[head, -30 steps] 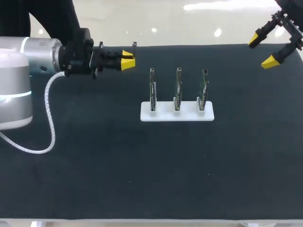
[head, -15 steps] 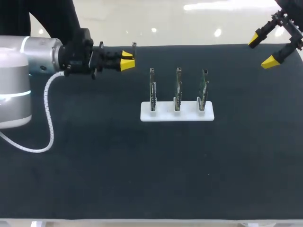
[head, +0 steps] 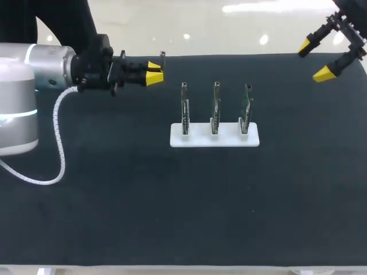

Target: Pick up the optical module with the left hand, and insert it into the network port with the right hand.

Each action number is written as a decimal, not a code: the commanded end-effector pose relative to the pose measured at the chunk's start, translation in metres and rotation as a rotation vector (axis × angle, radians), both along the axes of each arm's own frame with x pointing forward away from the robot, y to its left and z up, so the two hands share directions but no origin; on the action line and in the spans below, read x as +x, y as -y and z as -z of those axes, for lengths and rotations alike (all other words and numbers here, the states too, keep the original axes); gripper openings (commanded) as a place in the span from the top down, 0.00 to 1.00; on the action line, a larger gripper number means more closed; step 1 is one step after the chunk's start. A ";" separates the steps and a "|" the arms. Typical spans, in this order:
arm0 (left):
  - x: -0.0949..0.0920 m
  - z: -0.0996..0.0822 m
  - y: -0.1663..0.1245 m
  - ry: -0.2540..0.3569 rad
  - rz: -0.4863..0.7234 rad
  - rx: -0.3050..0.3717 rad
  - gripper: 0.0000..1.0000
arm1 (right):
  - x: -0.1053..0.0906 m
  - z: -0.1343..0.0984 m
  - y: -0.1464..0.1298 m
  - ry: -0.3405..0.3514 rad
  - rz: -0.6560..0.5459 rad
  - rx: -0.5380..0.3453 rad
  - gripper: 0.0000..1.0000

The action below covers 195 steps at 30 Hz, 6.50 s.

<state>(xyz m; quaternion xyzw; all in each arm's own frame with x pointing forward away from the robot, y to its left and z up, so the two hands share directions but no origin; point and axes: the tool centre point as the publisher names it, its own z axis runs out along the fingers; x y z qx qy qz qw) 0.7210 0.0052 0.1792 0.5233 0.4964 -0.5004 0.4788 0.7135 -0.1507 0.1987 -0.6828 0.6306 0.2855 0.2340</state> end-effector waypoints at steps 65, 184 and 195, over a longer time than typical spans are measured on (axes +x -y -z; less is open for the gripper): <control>0.001 0.001 0.000 0.000 0.002 -0.001 1.00 | 0.018 -0.034 -0.283 -0.009 0.314 0.141 0.00; 0.011 0.010 -0.069 0.013 0.057 0.332 0.00 | 0.012 -0.023 -0.310 0.077 0.196 0.103 1.00; 0.019 0.012 -0.099 0.048 0.082 0.474 0.00 | 0.013 -0.023 -0.309 0.078 0.193 0.098 1.00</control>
